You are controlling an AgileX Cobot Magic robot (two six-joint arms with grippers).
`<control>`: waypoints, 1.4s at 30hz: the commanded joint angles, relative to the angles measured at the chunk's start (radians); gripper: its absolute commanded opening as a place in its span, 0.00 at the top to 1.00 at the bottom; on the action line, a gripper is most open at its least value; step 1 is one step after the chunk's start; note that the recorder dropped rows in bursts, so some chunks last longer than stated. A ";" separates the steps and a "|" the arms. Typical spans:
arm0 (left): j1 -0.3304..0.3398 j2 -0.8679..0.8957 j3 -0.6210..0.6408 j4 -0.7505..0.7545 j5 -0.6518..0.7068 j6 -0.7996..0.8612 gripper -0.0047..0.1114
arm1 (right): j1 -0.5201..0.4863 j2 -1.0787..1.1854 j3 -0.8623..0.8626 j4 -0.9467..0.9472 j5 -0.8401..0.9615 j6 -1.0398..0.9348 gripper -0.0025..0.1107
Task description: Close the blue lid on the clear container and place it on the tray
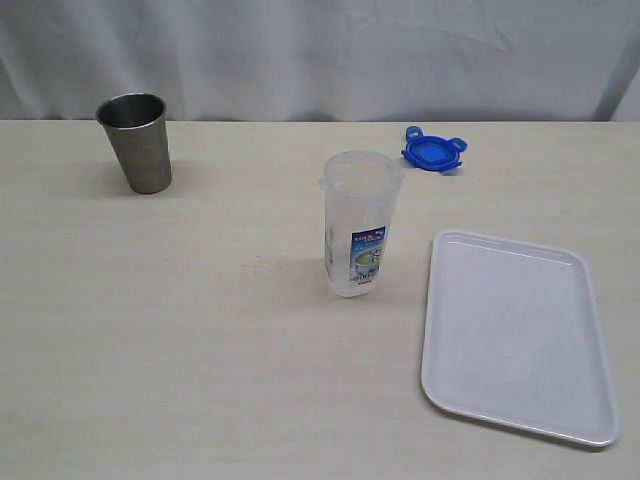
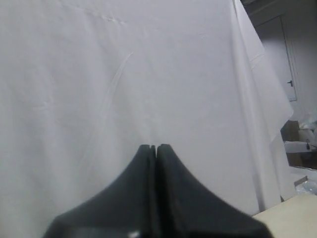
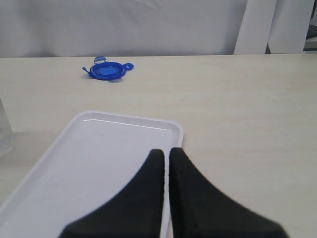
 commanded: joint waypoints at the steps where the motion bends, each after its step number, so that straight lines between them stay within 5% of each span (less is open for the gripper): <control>1: 0.002 -0.008 0.003 -0.005 -0.048 0.012 0.89 | 0.002 -0.003 0.003 0.002 0.001 0.003 0.94; 6: 0.002 -0.008 0.006 0.006 -0.070 0.008 0.89 | 0.002 -0.003 0.003 0.002 0.001 0.003 0.94; 8: 0.004 -0.008 0.006 0.231 -0.038 -0.116 0.89 | 0.002 -0.003 0.003 0.002 0.001 0.003 0.94; 11: 0.019 -0.020 0.003 0.881 0.015 -0.746 0.89 | 0.002 -0.003 0.003 0.002 0.001 0.003 0.94; 13: 0.042 -0.030 0.011 1.344 0.001 -1.365 0.89 | 0.002 -0.003 0.003 0.002 0.001 0.003 0.94; 16: 0.094 -0.063 0.044 1.659 -0.057 -1.844 0.89 | 0.002 -0.003 0.003 0.002 0.001 0.003 0.94; 28: 0.267 -0.099 0.267 1.701 -0.076 -1.884 0.89 | 0.002 -0.003 0.003 0.001 0.001 0.003 0.94; 36: 0.283 -0.099 0.389 1.790 -0.094 -1.878 0.89 | 0.002 -0.003 0.003 0.001 0.001 0.003 0.94; 42: 0.283 -0.099 0.389 1.810 0.099 -1.872 0.89 | 0.002 -0.003 0.003 0.001 0.001 0.003 0.94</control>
